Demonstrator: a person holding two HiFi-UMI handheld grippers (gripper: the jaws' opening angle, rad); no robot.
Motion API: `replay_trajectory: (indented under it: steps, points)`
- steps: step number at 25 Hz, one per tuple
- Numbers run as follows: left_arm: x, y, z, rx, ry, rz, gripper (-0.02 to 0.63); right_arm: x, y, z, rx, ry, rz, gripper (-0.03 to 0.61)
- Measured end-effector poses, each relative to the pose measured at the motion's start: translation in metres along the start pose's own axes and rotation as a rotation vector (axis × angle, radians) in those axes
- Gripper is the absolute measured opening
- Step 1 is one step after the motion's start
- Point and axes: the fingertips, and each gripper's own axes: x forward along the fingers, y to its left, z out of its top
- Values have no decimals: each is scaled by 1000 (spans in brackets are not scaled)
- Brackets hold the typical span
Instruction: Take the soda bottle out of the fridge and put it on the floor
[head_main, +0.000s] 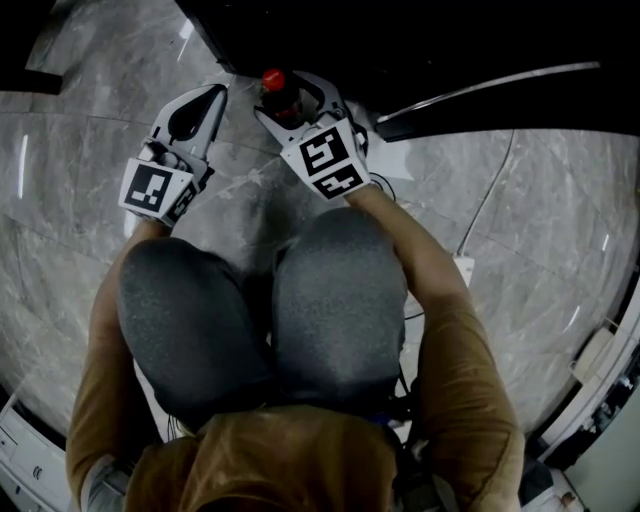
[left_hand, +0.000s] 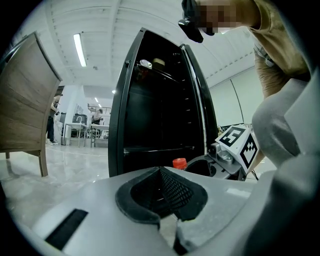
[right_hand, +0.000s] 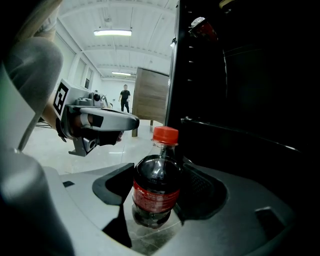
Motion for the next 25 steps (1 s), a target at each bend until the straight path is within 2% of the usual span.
replay_trajectory:
  steps: [4,8,25]
  points:
    - [1,-1,-12,21,26,-5,2,2,3,-12,0,11,-6,298]
    - [2,-4,-27,-13,86,-5,2,7,6,-26,-13,35,3,298]
    - [-5,4,-44,-17,136,22,2,38,14,-62,2,90,7,296]
